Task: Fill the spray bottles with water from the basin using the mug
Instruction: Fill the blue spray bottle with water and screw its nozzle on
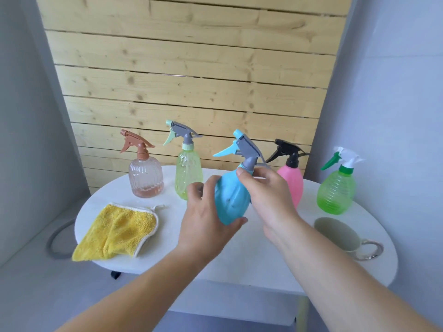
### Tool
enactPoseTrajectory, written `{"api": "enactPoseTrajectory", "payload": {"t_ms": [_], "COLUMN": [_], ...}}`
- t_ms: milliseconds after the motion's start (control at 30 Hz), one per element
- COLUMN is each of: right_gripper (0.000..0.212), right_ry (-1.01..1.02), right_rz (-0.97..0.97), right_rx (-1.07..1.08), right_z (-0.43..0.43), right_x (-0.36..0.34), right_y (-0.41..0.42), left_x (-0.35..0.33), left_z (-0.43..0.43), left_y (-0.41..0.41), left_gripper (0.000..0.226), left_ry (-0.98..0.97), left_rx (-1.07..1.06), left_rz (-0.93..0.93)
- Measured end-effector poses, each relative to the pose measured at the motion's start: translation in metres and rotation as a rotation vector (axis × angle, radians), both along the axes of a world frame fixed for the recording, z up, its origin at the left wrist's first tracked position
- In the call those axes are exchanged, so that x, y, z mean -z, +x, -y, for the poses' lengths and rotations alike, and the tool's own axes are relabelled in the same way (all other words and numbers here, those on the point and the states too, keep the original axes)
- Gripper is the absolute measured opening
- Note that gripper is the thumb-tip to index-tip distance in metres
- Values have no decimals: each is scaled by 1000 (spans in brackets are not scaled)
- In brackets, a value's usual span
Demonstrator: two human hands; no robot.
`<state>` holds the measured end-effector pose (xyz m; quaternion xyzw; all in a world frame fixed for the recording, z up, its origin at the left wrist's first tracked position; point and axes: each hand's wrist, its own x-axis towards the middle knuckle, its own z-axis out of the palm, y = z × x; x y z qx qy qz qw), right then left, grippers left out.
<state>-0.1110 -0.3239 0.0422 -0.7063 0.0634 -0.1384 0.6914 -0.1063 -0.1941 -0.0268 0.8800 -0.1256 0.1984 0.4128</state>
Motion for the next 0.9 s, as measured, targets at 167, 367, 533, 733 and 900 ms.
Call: {"api": "enactPoseTrajectory", "payload": {"t_ms": [167, 367, 533, 733, 900], "right_gripper": [28, 22, 49, 38, 32], "right_ry": [137, 342, 389, 315, 265], "right_rz": [21, -138, -191, -232, -249], "right_rx": [-30, -131, -300, -371, -297], "right_z": [8, 18, 22, 26, 26], "right_x": [-11, -11, -9, 1, 9], "right_y": [-49, -93, -120, -139, -141], "left_x": [-20, -32, -33, -29, -23], "left_z": [-8, -15, -26, -41, -37], "left_y": [-62, -128, -159, -167, -163], "left_gripper": [94, 90, 97, 116, 93], "left_ry": [91, 174, -95, -209, -342], "left_rx": [1, 15, 234, 387, 414], "left_rz": [90, -67, -357, -602, -724]}}
